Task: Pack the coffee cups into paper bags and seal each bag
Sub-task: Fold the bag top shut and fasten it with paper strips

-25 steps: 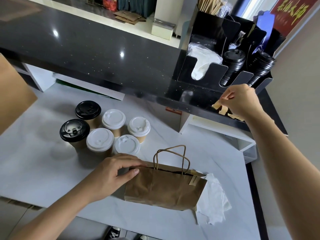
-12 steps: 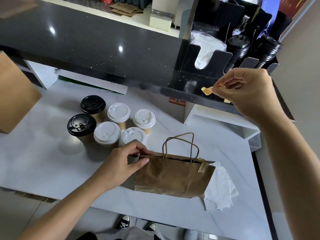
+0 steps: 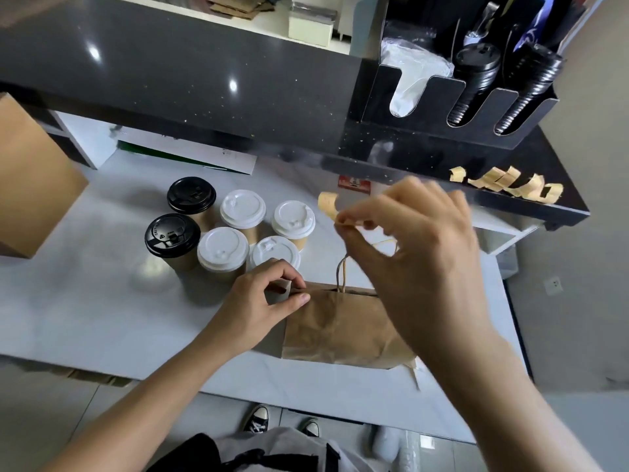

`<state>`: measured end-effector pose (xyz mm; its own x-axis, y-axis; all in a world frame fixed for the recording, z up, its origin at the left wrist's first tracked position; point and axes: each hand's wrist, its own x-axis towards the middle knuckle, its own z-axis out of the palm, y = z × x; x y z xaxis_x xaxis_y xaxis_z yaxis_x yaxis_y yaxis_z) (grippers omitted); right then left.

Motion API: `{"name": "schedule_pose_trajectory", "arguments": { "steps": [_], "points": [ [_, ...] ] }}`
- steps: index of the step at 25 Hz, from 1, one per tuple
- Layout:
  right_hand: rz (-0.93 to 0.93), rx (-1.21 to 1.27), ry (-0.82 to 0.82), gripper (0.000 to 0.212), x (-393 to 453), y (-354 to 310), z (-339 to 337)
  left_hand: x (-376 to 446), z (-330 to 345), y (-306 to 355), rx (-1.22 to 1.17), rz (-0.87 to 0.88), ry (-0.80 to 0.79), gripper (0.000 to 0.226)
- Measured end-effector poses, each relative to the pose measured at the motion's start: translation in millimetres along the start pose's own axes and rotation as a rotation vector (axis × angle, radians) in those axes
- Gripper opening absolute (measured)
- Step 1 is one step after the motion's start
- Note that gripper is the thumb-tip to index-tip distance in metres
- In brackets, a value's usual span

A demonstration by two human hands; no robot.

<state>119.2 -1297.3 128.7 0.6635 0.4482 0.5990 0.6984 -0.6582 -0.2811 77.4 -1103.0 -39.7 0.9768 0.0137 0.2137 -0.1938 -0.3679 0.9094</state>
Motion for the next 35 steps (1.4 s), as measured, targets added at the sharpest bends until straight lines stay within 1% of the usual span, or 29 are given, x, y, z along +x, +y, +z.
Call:
{"name": "schedule_pose_trajectory", "arguments": {
  "steps": [2,4,6,9,12,15,19,24,26,30,35],
  "points": [
    [-0.042,-0.076,-0.009,0.007,-15,-6,14,0,0,-2,-0.008,-0.007,0.003,0.013],
    [-0.056,-0.127,-0.061,0.014,-30,-9,25,1,-1,-4,-0.025,-0.016,0.003,0.013],
    [-0.035,-0.150,-0.154,0.020,-46,-10,37,1,-2,-3,-0.036,-0.028,0.002,0.012],
    [0.031,-0.187,-0.279,0.022,-61,-7,50,1,-2,-4,-0.060,-0.033,0.017,0.012],
    [0.076,-0.214,-0.327,0.024,-68,-4,62,2,-1,-6,-0.109,-0.087,0.014,0.014],
    [0.098,-0.224,-0.342,0.025,-70,-2,67,3,-2,-6,-0.092,-0.095,0.003,0.016],
    [0.107,-0.223,-0.359,0.026,-72,-2,70,4,-4,-1,-0.058,-0.074,-0.010,0.025],
    [0.094,-0.215,-0.346,0.027,-74,-2,70,4,-6,5,0.076,0.047,-0.060,0.024],
    [0.082,-0.219,-0.332,0.028,-74,-2,71,4,-7,6,0.101,0.040,-0.066,0.026],
    [0.062,-0.219,-0.292,0.028,-78,-1,71,3,-9,6,0.142,0.015,-0.104,0.021],
    [0.051,-0.210,-0.259,0.024,-89,3,77,1,-5,5,0.301,0.014,-0.160,0.032]
  ]
}}
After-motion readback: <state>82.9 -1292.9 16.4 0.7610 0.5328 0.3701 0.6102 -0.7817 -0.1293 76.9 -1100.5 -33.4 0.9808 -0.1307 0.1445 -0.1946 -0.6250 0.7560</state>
